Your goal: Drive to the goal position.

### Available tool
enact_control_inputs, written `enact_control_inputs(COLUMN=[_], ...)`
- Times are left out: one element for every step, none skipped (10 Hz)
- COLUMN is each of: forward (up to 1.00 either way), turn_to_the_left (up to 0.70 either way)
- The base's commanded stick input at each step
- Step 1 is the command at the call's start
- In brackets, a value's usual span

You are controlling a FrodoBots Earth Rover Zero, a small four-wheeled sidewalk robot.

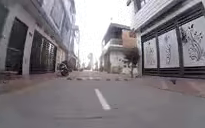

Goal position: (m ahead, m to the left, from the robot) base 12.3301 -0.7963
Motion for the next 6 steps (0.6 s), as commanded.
enact_control_inputs(forward=[1.00,1.00,1.00,1.00,1.00,1.00], turn_to_the_left=[0.00,0.25,0.27,0.27,0.00,0.00])
